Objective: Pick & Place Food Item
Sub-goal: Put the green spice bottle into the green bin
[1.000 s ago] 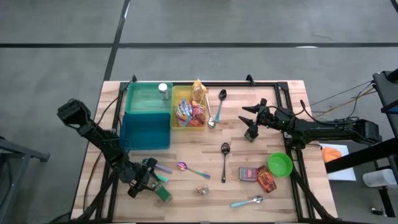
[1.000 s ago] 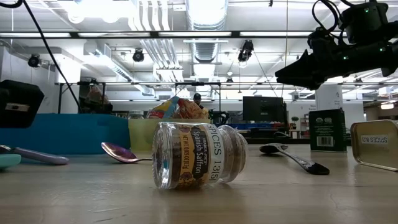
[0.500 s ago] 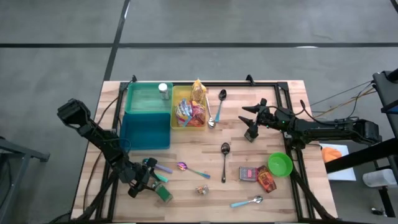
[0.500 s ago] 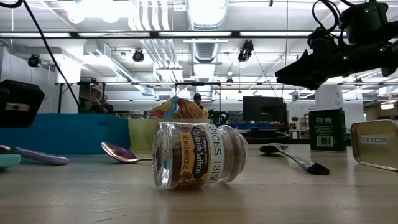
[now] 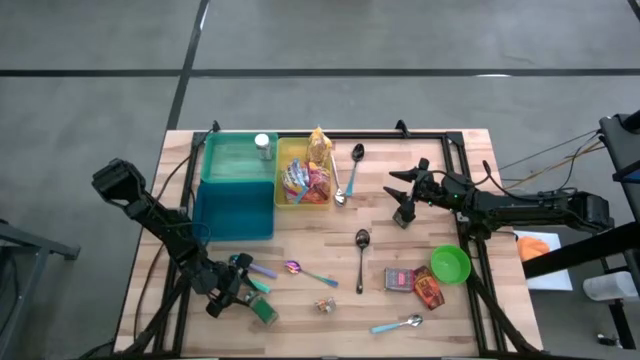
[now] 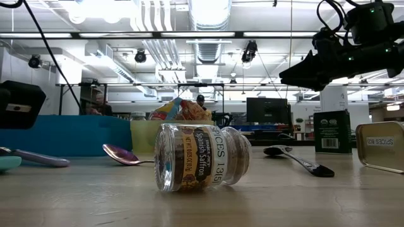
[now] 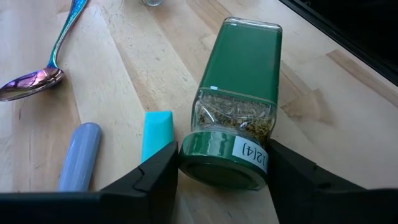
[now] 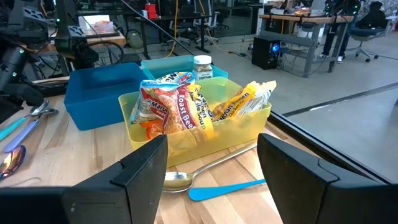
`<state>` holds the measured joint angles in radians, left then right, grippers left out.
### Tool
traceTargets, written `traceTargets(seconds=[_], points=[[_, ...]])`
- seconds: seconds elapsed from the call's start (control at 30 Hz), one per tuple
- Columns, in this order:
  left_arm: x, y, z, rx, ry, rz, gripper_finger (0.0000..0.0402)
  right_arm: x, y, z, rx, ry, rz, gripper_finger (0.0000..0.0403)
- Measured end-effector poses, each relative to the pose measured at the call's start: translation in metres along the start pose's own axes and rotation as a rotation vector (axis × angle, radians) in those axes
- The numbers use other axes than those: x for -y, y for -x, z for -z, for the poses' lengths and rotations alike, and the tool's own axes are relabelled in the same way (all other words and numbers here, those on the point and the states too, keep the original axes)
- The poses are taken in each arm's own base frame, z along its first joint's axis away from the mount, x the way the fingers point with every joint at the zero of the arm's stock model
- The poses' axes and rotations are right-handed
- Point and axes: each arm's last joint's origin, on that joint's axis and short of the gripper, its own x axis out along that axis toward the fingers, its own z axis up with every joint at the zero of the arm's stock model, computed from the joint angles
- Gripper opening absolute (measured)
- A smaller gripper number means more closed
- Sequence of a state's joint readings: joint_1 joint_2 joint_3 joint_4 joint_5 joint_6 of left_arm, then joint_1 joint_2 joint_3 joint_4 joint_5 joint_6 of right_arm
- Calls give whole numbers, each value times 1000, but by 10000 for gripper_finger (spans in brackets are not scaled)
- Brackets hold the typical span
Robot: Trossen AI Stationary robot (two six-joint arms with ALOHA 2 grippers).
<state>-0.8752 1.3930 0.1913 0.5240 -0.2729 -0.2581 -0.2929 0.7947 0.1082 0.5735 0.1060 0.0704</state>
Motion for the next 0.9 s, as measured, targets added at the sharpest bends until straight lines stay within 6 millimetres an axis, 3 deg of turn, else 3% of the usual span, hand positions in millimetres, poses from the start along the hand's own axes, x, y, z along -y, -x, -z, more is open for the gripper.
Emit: traceTargets(seconds=[0.63, 0.9], points=[[0, 0, 0, 2, 4, -4, 196, 0, 0, 0, 0, 0, 0, 246], [0, 5, -9, 59, 21, -17, 196, 0, 0, 0, 0, 0, 0, 246]])
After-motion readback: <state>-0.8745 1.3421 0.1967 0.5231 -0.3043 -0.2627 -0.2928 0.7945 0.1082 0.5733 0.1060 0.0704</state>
